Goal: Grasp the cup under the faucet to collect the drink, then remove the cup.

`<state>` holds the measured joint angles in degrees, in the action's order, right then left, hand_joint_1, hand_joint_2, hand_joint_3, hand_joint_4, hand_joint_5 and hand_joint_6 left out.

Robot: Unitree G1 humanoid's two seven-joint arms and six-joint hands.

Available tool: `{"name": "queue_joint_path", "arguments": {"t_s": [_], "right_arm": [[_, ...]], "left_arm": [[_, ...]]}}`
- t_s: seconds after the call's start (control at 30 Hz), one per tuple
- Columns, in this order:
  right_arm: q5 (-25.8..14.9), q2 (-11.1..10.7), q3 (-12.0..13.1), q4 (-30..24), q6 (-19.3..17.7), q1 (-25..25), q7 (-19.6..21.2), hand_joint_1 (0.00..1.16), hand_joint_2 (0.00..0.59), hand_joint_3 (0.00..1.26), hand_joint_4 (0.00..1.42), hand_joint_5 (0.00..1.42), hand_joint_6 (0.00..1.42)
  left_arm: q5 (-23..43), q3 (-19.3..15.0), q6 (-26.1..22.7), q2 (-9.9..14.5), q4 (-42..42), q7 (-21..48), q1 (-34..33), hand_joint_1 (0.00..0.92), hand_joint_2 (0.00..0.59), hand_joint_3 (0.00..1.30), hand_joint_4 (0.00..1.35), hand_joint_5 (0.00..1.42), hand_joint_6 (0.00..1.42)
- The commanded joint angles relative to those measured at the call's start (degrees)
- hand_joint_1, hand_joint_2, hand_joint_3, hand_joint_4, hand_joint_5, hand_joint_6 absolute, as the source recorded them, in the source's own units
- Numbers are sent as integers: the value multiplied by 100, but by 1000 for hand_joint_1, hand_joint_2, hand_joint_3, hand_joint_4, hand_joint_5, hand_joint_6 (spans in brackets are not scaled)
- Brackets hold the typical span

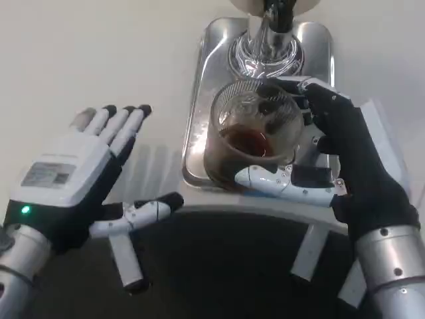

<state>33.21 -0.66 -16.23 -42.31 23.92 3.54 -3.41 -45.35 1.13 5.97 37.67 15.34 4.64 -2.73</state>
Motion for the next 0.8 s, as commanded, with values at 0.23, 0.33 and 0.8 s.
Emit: {"name": "queue_joint_path", "arguments": {"t_s": [0.23, 0.33, 0.8], "right_arm": [[-179, -222, 99, -1045, 234, -328, -718, 1162, 186, 819, 884, 913, 1227], [-364, -362, 192, -1314, 195, -644, -938, 1162, 190, 806, 862, 911, 1227], [-746, -555, 483, -1769, -287, -1471, -1389, 1162, 198, 788, 838, 894, 1208]], "left_arm": [[87, -374, 258, 255, 685, 256, 725, 0, 122, 0, 0, 0, 0], [196, -534, 296, 249, 1023, 390, 980, 0, 121, 0, 0, 0, 0], [439, -935, 667, 233, 1585, 829, 1753, 0, 119, 0, 0, 0, 0]]}}
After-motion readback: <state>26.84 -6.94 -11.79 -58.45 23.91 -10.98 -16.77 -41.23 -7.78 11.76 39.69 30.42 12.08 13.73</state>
